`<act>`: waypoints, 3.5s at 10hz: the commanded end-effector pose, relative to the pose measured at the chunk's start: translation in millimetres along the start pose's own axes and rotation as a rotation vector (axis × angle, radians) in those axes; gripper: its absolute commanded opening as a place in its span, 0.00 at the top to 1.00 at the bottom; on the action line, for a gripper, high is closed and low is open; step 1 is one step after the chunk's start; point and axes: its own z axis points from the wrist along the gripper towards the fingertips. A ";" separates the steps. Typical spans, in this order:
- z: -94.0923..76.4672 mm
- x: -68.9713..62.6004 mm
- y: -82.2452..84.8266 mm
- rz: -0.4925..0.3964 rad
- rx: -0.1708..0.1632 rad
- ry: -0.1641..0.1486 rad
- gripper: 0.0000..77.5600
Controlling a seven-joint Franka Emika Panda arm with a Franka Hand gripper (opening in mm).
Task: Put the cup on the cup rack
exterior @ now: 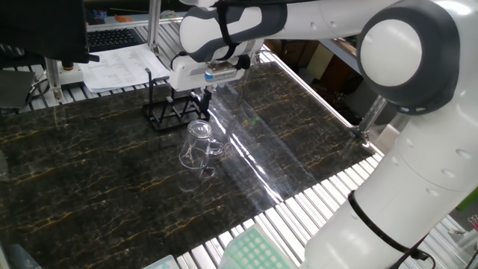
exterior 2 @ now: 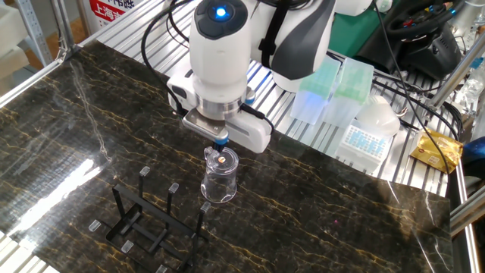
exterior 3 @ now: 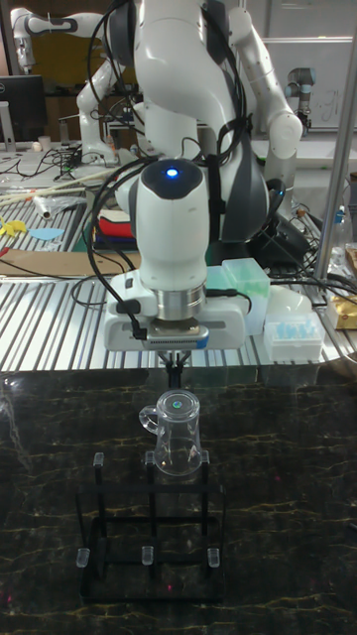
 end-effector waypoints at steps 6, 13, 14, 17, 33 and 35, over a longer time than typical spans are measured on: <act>9.0 -5.5 4.6 0.008 -0.003 -0.003 1.00; 18.6 -5.6 6.6 0.020 -0.005 -0.016 1.00; 22.4 -4.3 5.6 0.020 -0.004 -0.019 1.00; 29.2 -3.4 1.4 0.011 -0.004 -0.019 1.00; 39.6 3.6 2.5 0.031 0.015 -0.014 0.00; 39.6 3.6 2.5 0.031 0.015 -0.014 0.00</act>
